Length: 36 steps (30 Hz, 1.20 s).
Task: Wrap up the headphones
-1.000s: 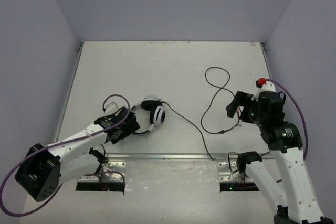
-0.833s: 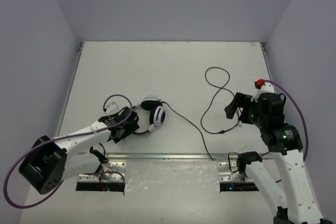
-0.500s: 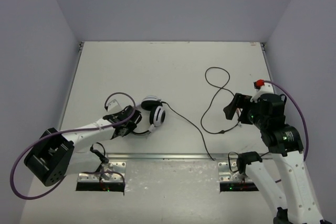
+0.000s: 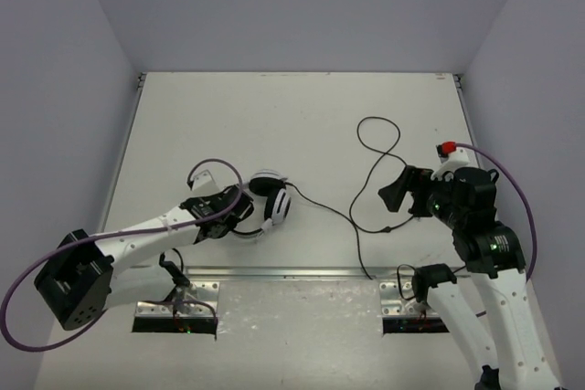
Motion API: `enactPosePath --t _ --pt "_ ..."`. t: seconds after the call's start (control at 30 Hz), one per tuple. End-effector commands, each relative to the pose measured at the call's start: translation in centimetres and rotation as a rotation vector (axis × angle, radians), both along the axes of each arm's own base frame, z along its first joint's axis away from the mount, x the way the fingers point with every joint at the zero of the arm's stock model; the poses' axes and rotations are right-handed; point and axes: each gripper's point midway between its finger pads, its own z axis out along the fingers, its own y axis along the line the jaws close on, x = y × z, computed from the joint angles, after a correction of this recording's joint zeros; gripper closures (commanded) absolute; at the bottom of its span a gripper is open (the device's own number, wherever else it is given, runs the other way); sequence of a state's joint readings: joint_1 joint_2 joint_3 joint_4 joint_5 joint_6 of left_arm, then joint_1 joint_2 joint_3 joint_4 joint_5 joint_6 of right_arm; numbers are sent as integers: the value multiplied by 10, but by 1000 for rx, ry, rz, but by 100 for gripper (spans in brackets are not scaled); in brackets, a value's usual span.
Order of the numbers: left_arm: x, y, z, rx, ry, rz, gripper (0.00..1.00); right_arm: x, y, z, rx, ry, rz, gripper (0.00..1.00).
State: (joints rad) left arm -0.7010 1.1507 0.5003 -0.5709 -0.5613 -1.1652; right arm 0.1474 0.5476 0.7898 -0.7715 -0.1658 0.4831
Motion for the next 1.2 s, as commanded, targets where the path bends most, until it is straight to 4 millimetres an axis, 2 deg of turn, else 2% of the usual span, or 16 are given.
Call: enactPosePath --t 0.0,0.2,0.3,0.37,0.47,0.57,0.6,0.67,0.73,0.77,0.83,0.9,1.0,1.03,1.13,1.17 --pt "18 -6 61 30 -131 10 100 10 17 24 63 -121 75 1" --pt "20 -19 135 113 -255 -59 100 0 53 58 138 -341 328 1" --pt "22 -27 175 151 -337 -104 100 0 74 59 185 -371 477 1" --pt "23 -33 207 157 -398 -138 100 12 75 44 165 -371 492 1" --pt "27 -41 250 150 -465 -211 100 29 84 41 112 -449 563 1" --pt "31 -44 289 107 -544 -237 100 25 112 35 96 -470 697 3" --pt "31 -46 300 87 -567 -254 100 21 132 21 71 -444 751 3" --pt "36 -55 330 52 -647 -291 100 27 145 12 -15 -482 771 3" --pt "39 -58 347 53 -685 -316 100 27 159 -6 -24 -440 808 4" --pt "40 -59 364 25 -720 -304 100 28 162 -12 -18 -425 810 7" --pt "43 -67 377 26 -732 -336 99 45 164 -20 -51 -437 744 22" --pt "43 -70 404 -20 -785 -337 99 57 162 -26 -61 -457 686 41" --pt "47 -54 434 -6 -843 -250 100 52 170 -41 -32 -409 735 54" --pt "45 -46 452 -21 -872 -219 100 49 173 -44 -15 -403 752 55" --pt "50 -37 482 -21 -921 -165 100 37 173 -57 42 -401 755 55" --pt "52 -36 489 -22 -932 -158 100 33 170 -61 57 -405 745 62"
